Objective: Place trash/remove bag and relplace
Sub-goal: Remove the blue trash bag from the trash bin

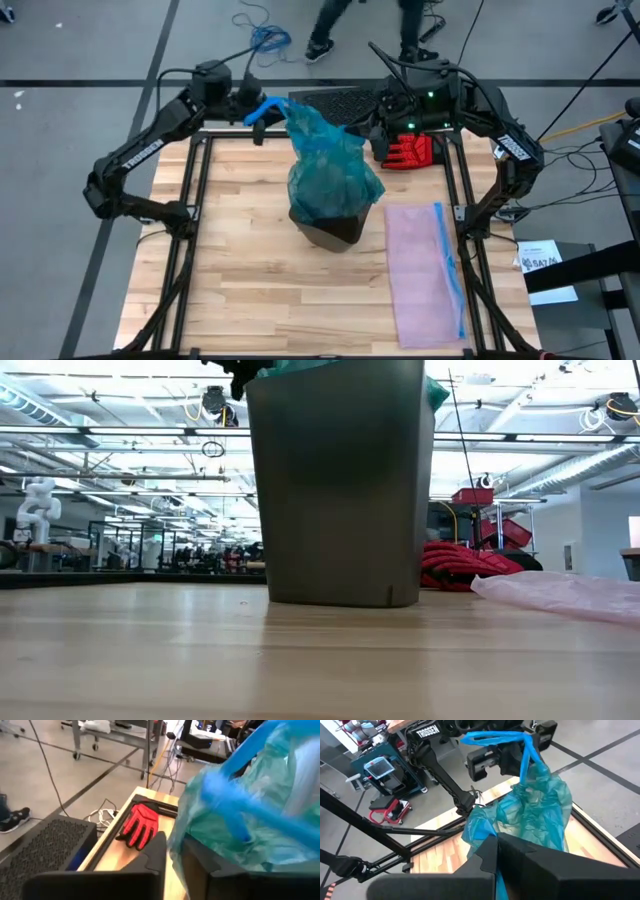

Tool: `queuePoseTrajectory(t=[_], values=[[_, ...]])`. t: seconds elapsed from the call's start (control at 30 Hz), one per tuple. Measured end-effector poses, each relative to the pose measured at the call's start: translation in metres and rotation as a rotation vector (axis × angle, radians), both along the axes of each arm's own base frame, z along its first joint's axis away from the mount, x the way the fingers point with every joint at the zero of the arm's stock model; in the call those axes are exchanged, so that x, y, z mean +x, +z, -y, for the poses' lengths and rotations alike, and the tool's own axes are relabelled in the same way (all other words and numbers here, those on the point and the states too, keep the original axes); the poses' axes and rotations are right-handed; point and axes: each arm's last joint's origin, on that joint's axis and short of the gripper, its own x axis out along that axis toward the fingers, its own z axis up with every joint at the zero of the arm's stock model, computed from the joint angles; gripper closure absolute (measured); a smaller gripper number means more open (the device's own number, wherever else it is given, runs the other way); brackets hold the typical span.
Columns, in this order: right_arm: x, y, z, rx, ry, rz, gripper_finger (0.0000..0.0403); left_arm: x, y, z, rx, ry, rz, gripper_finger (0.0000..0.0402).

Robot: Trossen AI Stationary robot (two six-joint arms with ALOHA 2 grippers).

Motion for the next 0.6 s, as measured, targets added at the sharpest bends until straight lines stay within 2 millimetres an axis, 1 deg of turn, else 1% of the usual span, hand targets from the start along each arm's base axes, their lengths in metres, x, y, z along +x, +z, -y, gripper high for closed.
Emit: queuePoseTrajectory(t=[0.2, 0.3, 0.4, 0.5, 0.6], values=[[0.000, 0.000, 0.000, 0.011, -0.005, 0.001, 0.0403, -0.008, 0.004, -0.003, -0.005, 0.047, 0.013, 0.0266], [0.000, 0.000, 0.000, 0.013, -0.006, 0.002, 0.0403, -0.011, 0.003, -0.007, 0.004, 0.090, 0.008, 0.0237], [0.000, 0.000, 0.000, 0.014, -0.006, 0.001, 0.0403, -0.018, 0.004, -0.014, 0.043, 0.134, 0.000, 0.0222], [0.000, 0.000, 0.000, 0.015, -0.006, -0.003, 0.0403, -0.028, 0.007, -0.020, 0.059, 0.179, 0.003, 0.0219], [0.000, -0.001, 0.000, 0.016, -0.006, -0.007, 0.0403, -0.042, 0.015, -0.025, 0.083, 0.236, 0.023, 0.0219]])
